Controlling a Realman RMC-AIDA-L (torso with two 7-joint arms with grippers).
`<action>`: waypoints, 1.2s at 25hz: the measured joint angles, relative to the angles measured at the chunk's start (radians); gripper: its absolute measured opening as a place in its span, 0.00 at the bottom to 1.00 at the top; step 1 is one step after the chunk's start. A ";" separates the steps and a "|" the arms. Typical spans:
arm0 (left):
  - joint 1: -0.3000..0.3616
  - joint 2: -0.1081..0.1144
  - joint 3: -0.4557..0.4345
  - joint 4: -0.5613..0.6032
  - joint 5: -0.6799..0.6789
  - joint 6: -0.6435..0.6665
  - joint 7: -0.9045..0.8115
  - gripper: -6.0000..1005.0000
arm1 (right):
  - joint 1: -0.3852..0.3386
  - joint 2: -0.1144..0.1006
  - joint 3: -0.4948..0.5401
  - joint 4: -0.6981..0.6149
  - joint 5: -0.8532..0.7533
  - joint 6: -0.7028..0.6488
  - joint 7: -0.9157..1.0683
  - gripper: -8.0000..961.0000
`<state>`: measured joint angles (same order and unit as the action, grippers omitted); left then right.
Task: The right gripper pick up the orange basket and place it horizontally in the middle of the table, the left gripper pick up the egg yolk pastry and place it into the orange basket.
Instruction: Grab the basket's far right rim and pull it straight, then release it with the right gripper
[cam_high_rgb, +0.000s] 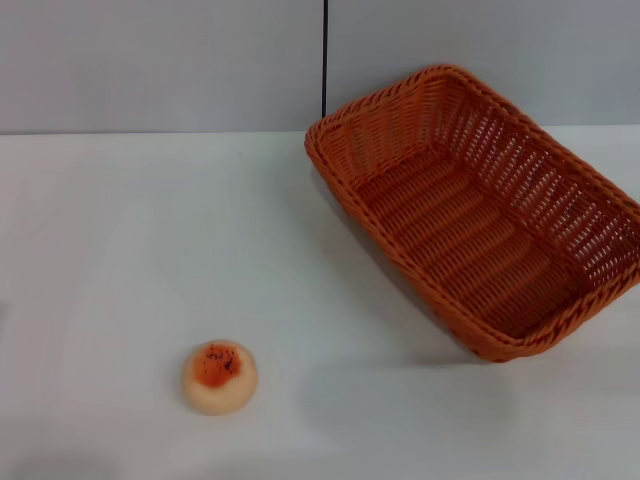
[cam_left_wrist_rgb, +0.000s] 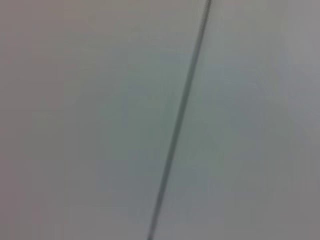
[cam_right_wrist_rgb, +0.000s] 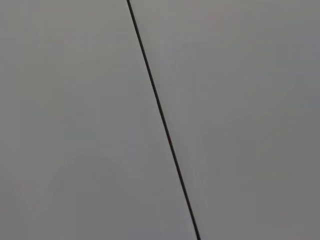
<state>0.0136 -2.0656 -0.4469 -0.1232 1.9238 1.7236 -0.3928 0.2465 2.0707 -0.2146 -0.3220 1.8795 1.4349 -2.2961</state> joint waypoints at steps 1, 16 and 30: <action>0.000 0.000 0.000 0.000 0.000 0.000 0.000 0.80 | 0.000 0.000 0.000 0.000 0.000 0.000 0.000 0.59; 0.006 -0.002 0.044 0.019 0.000 0.073 -0.001 0.79 | -0.022 0.002 -0.015 -0.104 -0.118 0.035 0.085 0.55; -0.064 -0.003 0.059 0.022 0.000 -0.074 0.005 0.79 | 0.185 -0.060 -0.118 -0.723 -0.884 0.006 1.087 0.53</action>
<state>-0.0508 -2.0690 -0.3877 -0.1017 1.9235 1.6501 -0.3876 0.4319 2.0110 -0.3327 -1.0446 0.9954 1.4407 -1.2091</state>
